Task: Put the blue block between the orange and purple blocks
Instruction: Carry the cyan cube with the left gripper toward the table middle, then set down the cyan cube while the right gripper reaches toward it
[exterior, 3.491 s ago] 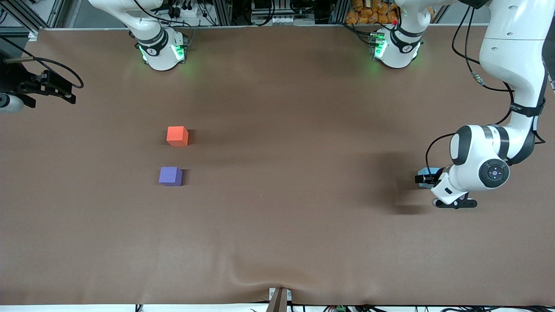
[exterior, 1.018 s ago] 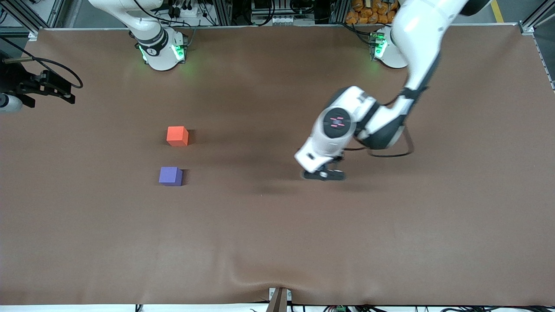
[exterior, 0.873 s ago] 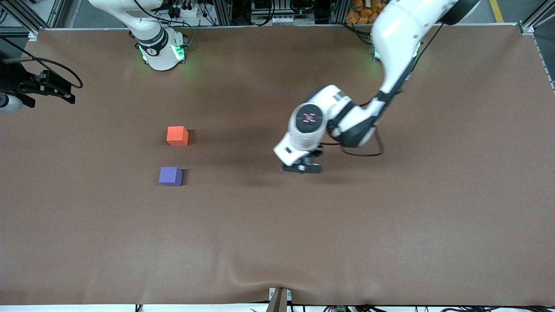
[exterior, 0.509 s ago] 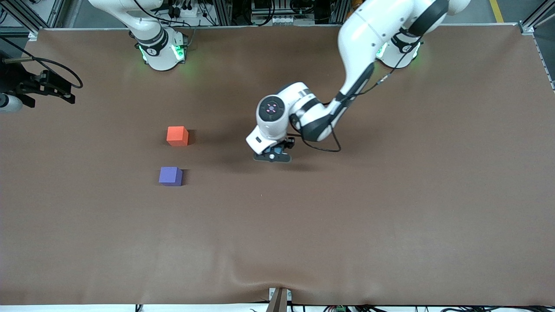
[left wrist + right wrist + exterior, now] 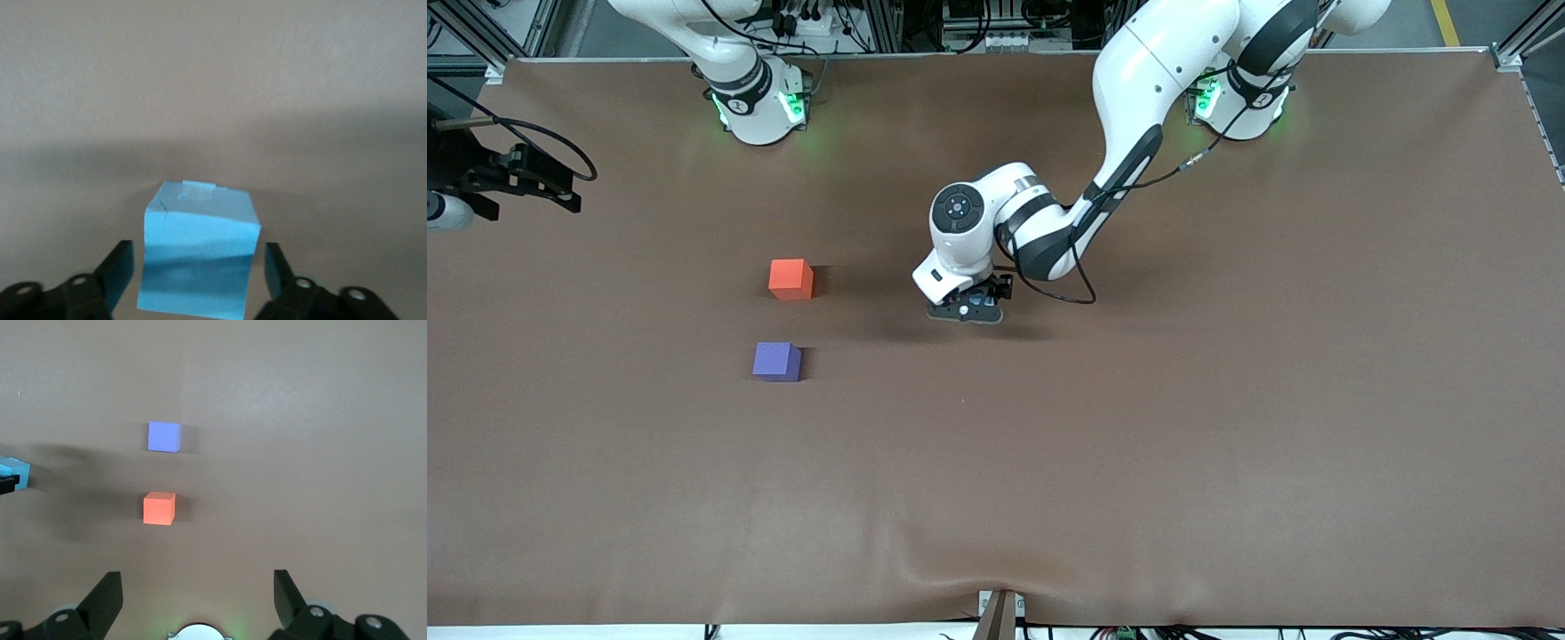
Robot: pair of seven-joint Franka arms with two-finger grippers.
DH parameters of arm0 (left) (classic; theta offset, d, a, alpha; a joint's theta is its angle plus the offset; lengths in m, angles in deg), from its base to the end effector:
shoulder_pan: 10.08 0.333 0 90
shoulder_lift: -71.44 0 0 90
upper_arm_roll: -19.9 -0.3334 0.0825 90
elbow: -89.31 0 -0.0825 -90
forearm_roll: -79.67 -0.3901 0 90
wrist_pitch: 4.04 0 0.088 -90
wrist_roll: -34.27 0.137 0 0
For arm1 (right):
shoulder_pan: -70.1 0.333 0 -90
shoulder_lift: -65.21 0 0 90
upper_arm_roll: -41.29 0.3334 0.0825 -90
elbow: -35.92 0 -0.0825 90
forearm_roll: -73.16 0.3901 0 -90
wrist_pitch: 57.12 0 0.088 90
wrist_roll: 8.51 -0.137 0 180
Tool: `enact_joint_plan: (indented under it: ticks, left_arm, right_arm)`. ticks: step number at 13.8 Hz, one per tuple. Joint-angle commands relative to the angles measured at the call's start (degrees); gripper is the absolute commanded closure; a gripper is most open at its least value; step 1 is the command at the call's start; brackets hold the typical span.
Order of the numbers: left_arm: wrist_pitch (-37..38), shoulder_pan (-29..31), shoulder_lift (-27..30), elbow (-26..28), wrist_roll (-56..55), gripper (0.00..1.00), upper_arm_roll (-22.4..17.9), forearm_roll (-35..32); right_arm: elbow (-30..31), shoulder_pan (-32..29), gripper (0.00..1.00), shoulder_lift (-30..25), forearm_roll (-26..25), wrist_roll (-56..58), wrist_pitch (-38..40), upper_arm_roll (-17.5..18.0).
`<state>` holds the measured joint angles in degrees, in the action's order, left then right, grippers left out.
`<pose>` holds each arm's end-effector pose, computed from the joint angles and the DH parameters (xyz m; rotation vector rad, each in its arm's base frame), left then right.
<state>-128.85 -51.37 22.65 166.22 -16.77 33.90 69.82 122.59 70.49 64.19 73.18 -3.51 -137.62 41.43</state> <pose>0.4712 -0.5946 0.2039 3.1053 -0.1405 -0.0420 0.5346 0.0050 0.6353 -3.1310 -0.1513 0.1408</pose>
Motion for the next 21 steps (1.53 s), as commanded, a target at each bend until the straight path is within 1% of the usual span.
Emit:
enact_joint_plan:
  ticks: [1, 3, 4, 5, 7, 8, 10, 11, 13, 14, 17, 18, 21]
  left_arm:
    - [0.53, 1.73, 5.79, 0.62, -0.20, 0.00, -0.03, -0.61]
    - [0.61, 3.13, 10.71, 0.70, -0.11, 0.00, -0.72, -0.78]
    - [0.79, 4.36, 12.91, 0.70, -0.11, 0.00, -0.81, -0.87]
    - [0.88, 6.20, 14.84, 0.79, -0.02, 0.00, -0.82, -1.05]
    - [1.75, 11.29, 18.53, 1.23, 0.24, 0.00, -0.82, -1.31]
    - [3.24, 13.49, 19.42, 1.23, 1.55, 0.00, -0.82, -1.31]
    - [6.48, 18.15, 22.14, 1.32, 6.20, 0.00, -0.73, -1.31]
    - [9.11, 20.35, 23.72, 1.41, 8.91, 0.00, -0.73, -1.31]
    - [14.56, 25.61, 27.24, 1.41, 16.55, 0.00, -0.12, -0.35]
    - [17.81, 27.91, 28.99, 1.41, 20.07, 0.00, 0.06, 0.09]
    - [26.16, 34.41, 33.13, 1.41, 31.06, 0.00, -0.02, 2.37]
    - [28.45, 36.78, 34.01, 1.41, 33.79, 0.00, -0.02, 3.08]
    - [31.28, 43.20, 35.43, 1.32, 38.46, 0.00, 0.06, 3.52]
  right_arm:
    - [0.69, -1.09, 0.00, -1.17, 0.25, 0.45, 0.08, 0.65]
    - [0.51, -1.09, 0.00, -0.21, 0.25, 0.54, 0.00, 0.65]
    - [0.16, -1.00, 0.00, 2.06, -0.71, 0.80, -0.27, 0.74]
    - [-1.23, -1.09, 0.00, 3.30, -0.72, 0.80, -0.27, 0.74]
    - [-1.59, -1.09, 0.00, 6.19, -0.72, 0.72, -0.45, 0.74]
    - [-1.60, -0.83, 0.00, 7.52, -0.63, 0.63, -0.45, 0.74]
    - [-1.25, 0.05, 0.00, 8.93, 1.56, -0.07, -0.79, 1.09]
    - [-0.98, 1.10, 0.00, 9.46, 3.74, -0.25, -1.58, 1.09]
    - [1.03, 3.03, 0.00, 11.04, 7.00, -5.58, -4.91, 1.18]
    - [2.34, 5.04, 0.00, 11.05, 7.97, -10.05, -7.10, 1.09]
    - [7.00, 13.12, 0.00, 11.22, 8.07, -25.86, -15.01, 1.18]
    - [8.76, 16.28, 0.00, 11.74, 8.07, -31.14, -18.78, 1.18]
    - [10.97, 25.68, 0.00, 15.69, 8.07, -43.62, -28.10, 1.09]
